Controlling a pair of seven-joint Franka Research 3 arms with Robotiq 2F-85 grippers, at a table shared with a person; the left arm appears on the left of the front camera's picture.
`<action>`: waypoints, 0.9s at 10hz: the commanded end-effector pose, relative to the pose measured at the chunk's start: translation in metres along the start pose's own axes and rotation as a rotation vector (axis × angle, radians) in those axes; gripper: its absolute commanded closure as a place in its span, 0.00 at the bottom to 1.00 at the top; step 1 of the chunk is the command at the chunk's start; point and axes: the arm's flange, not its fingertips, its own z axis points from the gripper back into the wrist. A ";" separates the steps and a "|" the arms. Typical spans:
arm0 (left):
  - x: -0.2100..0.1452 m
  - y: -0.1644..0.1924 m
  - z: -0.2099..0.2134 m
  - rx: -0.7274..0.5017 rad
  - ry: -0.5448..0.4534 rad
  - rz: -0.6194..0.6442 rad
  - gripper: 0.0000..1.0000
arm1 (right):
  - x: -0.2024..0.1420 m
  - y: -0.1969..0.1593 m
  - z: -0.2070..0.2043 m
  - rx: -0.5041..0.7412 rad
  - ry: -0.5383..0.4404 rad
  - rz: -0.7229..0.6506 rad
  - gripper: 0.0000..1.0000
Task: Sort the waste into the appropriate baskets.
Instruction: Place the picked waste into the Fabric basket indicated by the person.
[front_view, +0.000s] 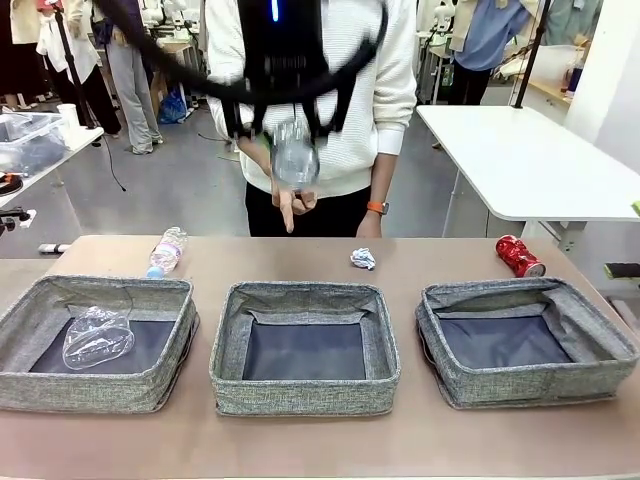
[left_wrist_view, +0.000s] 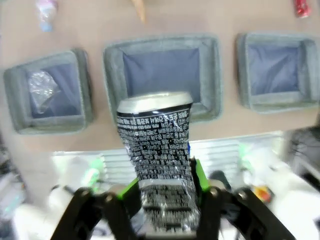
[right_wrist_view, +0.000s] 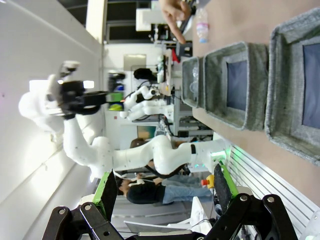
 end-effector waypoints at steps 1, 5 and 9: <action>-0.016 0.024 -0.072 -0.031 0.027 -0.011 0.63 | 0.001 0.006 0.000 0.024 -0.009 -0.017 0.00; -0.016 0.010 -0.182 0.006 0.087 0.005 0.63 | 0.001 0.006 0.000 0.024 -0.009 -0.017 0.00; -0.015 0.011 -0.180 -0.022 0.053 -0.003 0.63 | 0.001 0.006 0.000 0.024 -0.009 -0.017 0.00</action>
